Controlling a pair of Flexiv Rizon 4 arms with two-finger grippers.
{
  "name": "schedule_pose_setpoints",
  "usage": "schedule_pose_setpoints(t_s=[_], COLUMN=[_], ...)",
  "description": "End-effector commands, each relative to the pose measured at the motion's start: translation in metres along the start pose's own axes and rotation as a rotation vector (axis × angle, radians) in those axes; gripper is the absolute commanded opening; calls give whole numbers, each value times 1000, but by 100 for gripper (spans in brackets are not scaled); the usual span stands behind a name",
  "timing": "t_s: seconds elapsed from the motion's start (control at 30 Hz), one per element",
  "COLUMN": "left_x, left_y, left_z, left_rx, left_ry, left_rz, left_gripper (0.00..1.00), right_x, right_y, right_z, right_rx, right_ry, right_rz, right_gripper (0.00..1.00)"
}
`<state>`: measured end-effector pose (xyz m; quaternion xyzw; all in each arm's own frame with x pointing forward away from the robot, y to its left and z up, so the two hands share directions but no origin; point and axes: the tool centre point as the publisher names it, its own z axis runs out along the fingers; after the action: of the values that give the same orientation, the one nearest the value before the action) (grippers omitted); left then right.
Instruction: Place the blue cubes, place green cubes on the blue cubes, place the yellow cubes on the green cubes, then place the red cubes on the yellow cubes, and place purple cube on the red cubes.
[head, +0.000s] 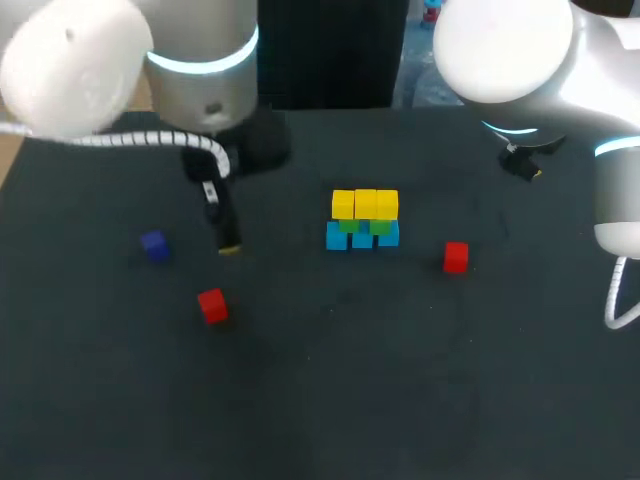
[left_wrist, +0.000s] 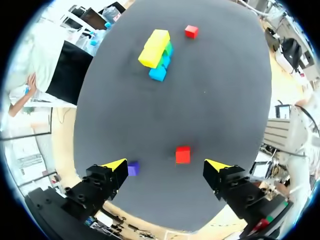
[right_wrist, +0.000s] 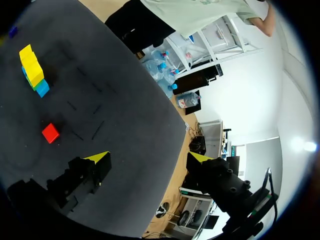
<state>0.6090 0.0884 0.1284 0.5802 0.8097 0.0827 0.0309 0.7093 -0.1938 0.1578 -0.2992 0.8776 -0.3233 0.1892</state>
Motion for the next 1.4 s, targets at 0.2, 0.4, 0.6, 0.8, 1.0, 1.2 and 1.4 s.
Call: schedule_pose_setpoints(t_s=[0.2, 0.4, 0.6, 0.8, 1.0, 1.2, 1.4], left_x=[10, 21, 30, 37, 41, 37, 35], left_y=[-10, -9, -18, -27, -32, -34, -36], left_z=[51, 62, 66, 76, 94, 99, 110], left_rx=[-34, -17, 18, 54, 91, 73, 86], left_ry=[0, 4, 27, 36, 39, 26, 41], left_rz=[38, 30, -14, -53, -97, -70, -31], left_gripper=[100, 100, 100, 95, 100, 100, 100], right_x=[1, 1, 1, 1, 1, 1, 1], right_y=[0, 0, 0, 0, 0, 0, 0], right_z=[1, 1, 1, 1, 1, 1, 1], right_rx=[1, 1, 1, 1, 1, 1, 1], right_ry=[-4, -4, -4, -4, -4, -4, -4], right_rz=[1, 1, 1, 1, 1, 1, 1], right_gripper=[100, 100, 100, 100, 100, 100, 100])
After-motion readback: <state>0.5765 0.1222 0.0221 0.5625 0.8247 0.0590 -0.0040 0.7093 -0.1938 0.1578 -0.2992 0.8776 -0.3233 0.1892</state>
